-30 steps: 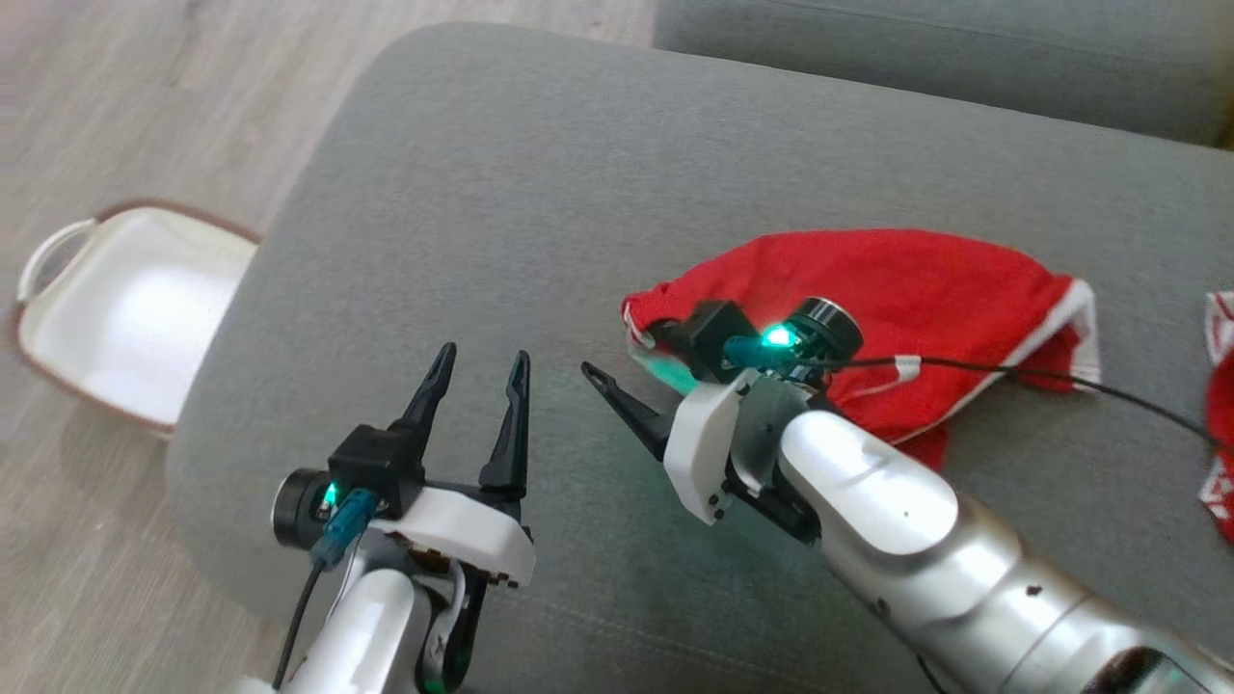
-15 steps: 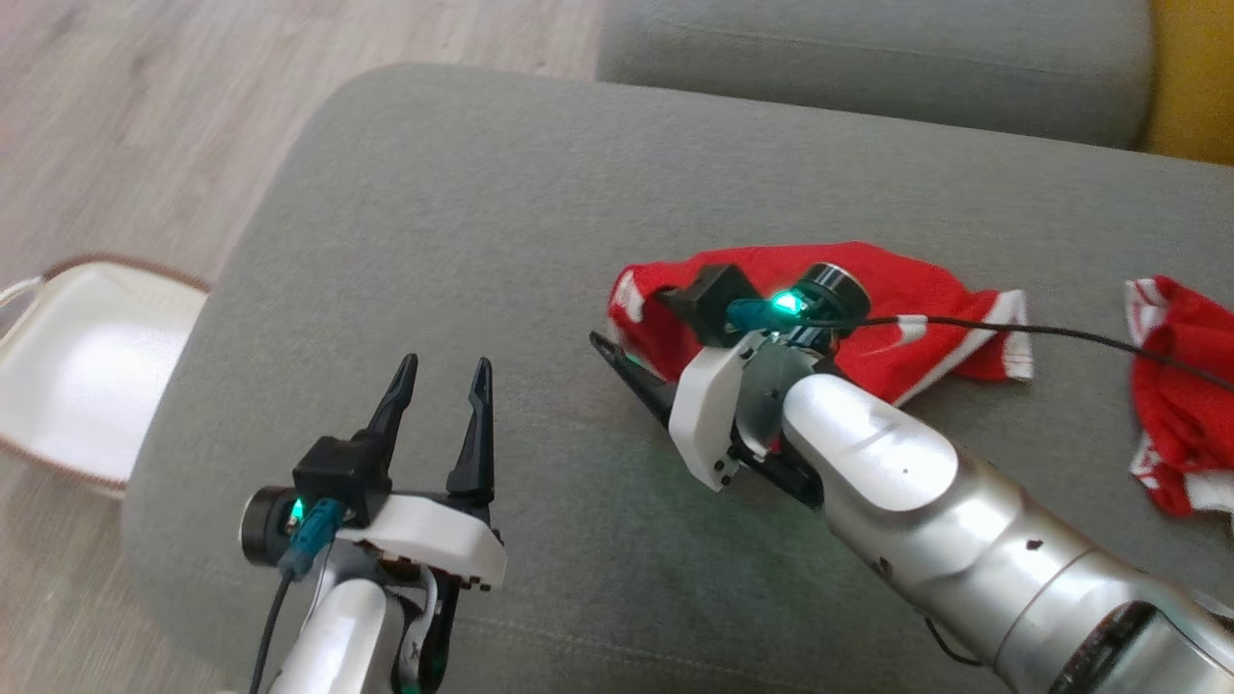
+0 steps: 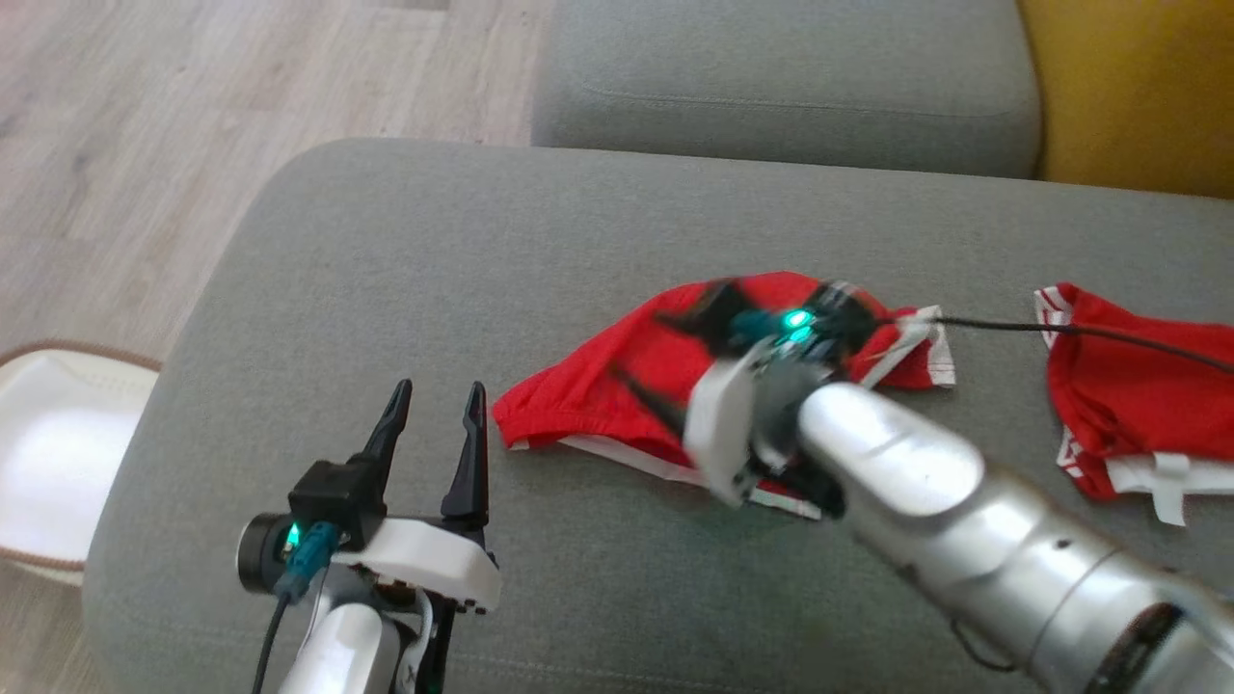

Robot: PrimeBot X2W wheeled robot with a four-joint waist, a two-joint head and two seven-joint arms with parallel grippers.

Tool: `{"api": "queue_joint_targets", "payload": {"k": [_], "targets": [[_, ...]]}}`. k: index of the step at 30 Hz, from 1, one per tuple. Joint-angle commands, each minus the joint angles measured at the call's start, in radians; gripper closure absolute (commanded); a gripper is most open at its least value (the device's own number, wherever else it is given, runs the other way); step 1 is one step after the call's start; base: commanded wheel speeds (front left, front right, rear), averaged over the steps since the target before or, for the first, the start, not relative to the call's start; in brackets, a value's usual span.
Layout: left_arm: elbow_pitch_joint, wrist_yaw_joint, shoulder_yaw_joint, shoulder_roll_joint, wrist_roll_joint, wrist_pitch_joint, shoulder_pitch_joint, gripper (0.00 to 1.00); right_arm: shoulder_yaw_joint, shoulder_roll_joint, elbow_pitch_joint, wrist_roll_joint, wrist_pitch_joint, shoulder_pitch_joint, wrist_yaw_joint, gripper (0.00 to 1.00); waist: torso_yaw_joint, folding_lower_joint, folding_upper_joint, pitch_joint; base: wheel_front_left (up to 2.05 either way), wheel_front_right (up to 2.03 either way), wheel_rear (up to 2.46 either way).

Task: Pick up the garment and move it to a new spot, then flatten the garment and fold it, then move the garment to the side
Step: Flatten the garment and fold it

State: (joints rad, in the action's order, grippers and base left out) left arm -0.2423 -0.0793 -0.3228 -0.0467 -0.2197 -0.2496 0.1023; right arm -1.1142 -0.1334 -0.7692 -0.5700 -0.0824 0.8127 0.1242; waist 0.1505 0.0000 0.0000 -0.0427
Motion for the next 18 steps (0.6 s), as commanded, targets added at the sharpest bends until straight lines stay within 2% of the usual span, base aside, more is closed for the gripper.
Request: {"api": "queue_joint_targets", "payload": {"k": [1,7,11,13,14,18], "targets": [[0.040,-0.005,0.036,-0.004,0.007,-0.012,0.041,0.00,0.032,-0.012,0.024,-0.011,0.020,0.025,0.007,0.00,-0.011,0.0000,0.0000,-0.003,0.00,0.00,0.00],[0.075,-0.007,0.049,-0.004,0.004,-0.012,0.040,0.00,0.230,-0.097,0.086,-0.025,0.138,-0.041,0.007,0.00,-0.065,0.0000,0.0000,0.008,0.00,0.00,0.00],[0.099,-0.010,0.054,-0.004,-0.002,-0.012,0.040,0.00,0.418,-0.125,0.141,-0.004,0.225,-0.129,0.007,0.00,-0.106,0.0000,0.0000,0.020,0.00,0.00,0.00],[0.109,-0.013,0.058,-0.004,-0.005,-0.012,0.039,0.00,0.516,-0.120,0.178,0.023,0.262,-0.188,0.007,0.00,-0.126,0.0000,0.0000,0.028,0.00,0.00,0.00],[0.116,-0.012,0.060,-0.004,-0.006,-0.012,0.039,0.00,0.612,-0.105,0.222,0.067,0.286,-0.255,0.007,0.00,-0.145,0.0000,0.0000,0.038,0.00,0.00,0.00],[0.121,-0.008,0.063,-0.004,-0.003,-0.012,0.034,0.00,0.807,-0.028,0.333,0.162,0.311,-0.412,0.007,0.00,-0.171,0.0000,0.0000,0.053,0.00,0.00,0.00]]}}
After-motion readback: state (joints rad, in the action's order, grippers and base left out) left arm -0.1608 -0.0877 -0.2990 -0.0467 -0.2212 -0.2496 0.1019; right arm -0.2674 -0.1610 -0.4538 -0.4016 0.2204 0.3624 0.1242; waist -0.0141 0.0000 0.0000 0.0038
